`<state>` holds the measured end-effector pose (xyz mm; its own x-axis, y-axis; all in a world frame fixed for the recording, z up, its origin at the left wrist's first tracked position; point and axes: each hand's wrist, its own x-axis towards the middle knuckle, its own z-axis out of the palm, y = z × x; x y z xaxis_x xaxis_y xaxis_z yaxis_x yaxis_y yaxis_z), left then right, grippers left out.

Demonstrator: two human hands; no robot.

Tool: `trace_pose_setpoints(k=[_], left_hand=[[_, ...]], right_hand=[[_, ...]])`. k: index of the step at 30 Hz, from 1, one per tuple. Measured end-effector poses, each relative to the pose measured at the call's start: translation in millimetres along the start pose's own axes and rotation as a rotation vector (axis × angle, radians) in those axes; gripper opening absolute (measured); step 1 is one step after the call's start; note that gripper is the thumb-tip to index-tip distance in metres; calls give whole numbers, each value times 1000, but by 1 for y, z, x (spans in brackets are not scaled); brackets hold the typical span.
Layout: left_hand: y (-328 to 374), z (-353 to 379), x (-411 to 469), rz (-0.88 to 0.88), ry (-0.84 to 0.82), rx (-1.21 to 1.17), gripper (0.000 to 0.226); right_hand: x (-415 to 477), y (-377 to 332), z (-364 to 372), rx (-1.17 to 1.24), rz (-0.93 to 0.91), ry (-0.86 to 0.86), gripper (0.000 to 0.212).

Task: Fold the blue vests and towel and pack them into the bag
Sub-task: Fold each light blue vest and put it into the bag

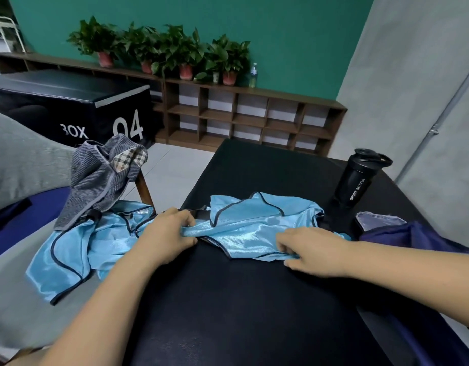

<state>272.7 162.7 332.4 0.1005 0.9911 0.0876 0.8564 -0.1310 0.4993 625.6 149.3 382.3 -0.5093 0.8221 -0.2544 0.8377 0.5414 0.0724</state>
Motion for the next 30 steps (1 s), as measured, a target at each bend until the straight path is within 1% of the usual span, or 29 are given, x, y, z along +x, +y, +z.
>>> trace_pose_setpoints(k=[2,4,6,8,10,12,14,17,22,24,26,30], left_hand=[[0,1,0,-3,24,48,14],[0,-1,0,-5,21,87,10],[1,-9,-2,2,16,31,7],[5,-22,-5,-4,15,-133,5],[11,-36,-10,-6,8,-357,2],[16,-45,-14,-4,-7,-566,4],[21,-47,-17,-2,5,-652,6],[24,-46,-19,-6,47,-657,7],[18,-48,-15,-69,56,-788,9],[18,-46,-15,-101,68,-776,10],[17,-42,-15,-128,68,-754,11],[14,-40,-15,-159,99,-630,16]], right_hand=[[1,3,2,9,9,-12,10],[1,5,-6,55,-6,-50,9],[-1,5,-28,163,-14,-100,10],[-6,8,-56,284,1,-97,10],[-12,13,-83,429,13,-60,12],[-17,21,-106,502,35,-18,13],[-21,32,-123,477,62,54,12],[-21,55,-136,402,153,151,8],[-16,87,-130,145,311,295,12],[-14,91,-121,66,352,314,9],[-11,89,-110,20,343,320,11],[-10,66,-85,69,297,245,8]])
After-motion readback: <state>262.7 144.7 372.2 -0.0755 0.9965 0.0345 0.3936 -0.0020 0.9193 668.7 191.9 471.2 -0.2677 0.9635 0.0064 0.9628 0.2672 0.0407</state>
